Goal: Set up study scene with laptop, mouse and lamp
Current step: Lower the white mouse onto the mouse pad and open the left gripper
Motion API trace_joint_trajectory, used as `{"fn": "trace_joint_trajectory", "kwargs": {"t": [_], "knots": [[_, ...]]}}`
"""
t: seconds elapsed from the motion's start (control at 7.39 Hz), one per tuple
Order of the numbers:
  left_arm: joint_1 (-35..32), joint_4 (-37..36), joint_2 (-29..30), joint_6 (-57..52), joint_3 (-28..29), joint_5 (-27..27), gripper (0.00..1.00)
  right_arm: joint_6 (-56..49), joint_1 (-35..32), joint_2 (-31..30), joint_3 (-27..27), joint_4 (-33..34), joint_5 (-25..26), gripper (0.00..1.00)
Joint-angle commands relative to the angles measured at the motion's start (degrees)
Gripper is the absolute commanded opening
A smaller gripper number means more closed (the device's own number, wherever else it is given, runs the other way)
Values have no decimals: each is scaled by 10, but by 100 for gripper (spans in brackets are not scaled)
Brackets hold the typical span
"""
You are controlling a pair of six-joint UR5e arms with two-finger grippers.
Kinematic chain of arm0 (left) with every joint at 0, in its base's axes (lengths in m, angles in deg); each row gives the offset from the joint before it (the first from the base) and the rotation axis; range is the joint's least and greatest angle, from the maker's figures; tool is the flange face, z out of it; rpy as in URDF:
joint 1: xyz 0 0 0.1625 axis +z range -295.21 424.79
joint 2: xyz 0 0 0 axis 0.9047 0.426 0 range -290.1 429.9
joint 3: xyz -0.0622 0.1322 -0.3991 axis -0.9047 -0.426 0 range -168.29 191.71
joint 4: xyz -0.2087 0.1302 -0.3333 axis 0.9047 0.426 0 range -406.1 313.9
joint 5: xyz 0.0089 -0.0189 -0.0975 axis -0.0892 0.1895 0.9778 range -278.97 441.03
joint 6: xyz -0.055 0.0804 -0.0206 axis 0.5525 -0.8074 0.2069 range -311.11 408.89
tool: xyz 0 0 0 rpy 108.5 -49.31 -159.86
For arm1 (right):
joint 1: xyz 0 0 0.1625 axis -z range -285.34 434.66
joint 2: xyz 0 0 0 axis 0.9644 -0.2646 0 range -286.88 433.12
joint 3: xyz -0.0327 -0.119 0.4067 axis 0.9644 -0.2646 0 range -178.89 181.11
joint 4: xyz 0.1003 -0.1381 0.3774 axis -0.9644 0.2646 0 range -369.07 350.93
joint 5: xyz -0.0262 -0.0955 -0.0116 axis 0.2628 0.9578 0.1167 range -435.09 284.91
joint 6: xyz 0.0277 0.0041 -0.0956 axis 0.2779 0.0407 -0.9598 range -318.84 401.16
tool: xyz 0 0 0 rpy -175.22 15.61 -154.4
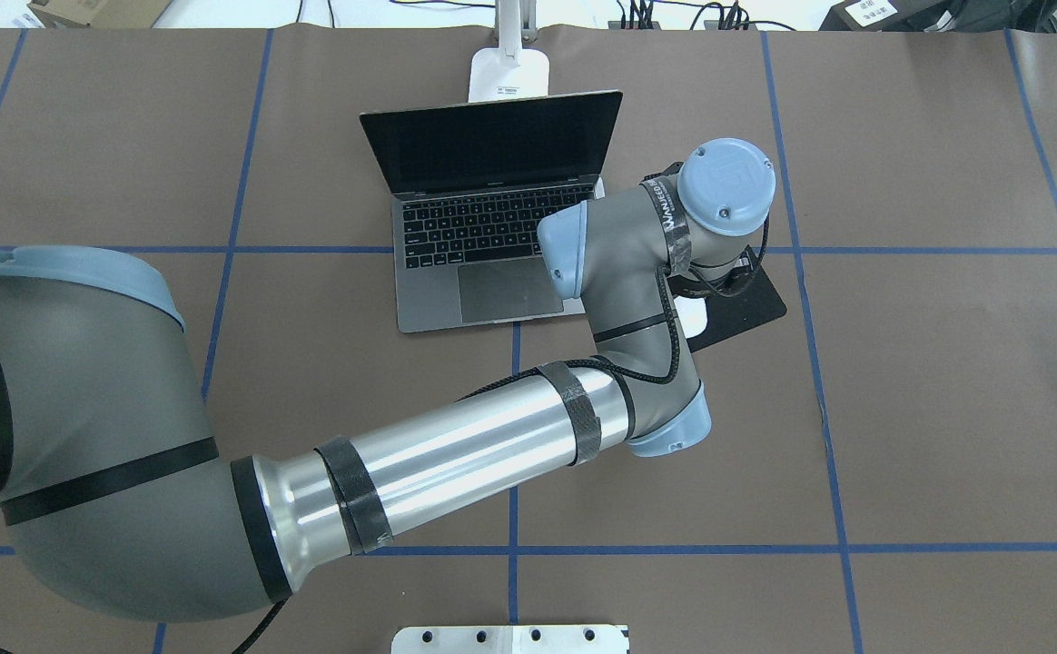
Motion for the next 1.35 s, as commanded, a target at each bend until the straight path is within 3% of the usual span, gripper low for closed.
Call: {"fn": "trace_joint_trajectory", "kwargs": {"t": [0.0,0.54,1.22], "knots": [[1,5,-1,0,5,-4,75,-1,0,0,0,0,0,100],[1,12,-1,0,5,-8,96,-1,-1,1,0,0,0,100],[0,15,-2,-7,-2,-7,99,-1,0,4,-1,0,0,100]]}}
